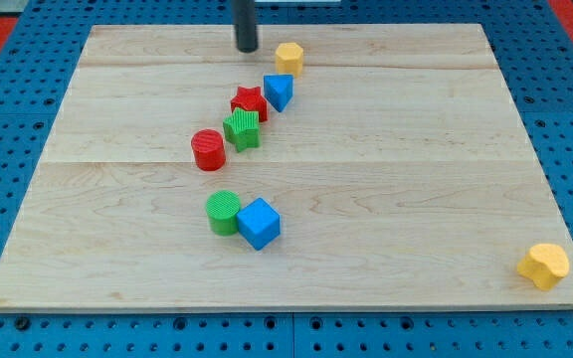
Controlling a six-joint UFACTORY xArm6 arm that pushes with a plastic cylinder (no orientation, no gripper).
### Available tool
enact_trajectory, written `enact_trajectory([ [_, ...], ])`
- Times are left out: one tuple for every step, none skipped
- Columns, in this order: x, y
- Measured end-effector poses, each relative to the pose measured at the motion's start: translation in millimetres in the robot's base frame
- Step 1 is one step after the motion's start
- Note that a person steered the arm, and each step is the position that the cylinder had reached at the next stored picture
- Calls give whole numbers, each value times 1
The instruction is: Push the yellow hexagon down and bit a right
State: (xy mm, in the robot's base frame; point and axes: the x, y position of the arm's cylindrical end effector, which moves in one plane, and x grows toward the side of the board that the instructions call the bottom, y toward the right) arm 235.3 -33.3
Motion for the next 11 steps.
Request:
enact_trajectory([
  [2,48],
  [2,79],
  [-11,67],
  [-31,40],
  [-21,26],
  [5,29],
  [29,36],
  [50,50],
  [50,83],
  [50,138],
  [62,178],
])
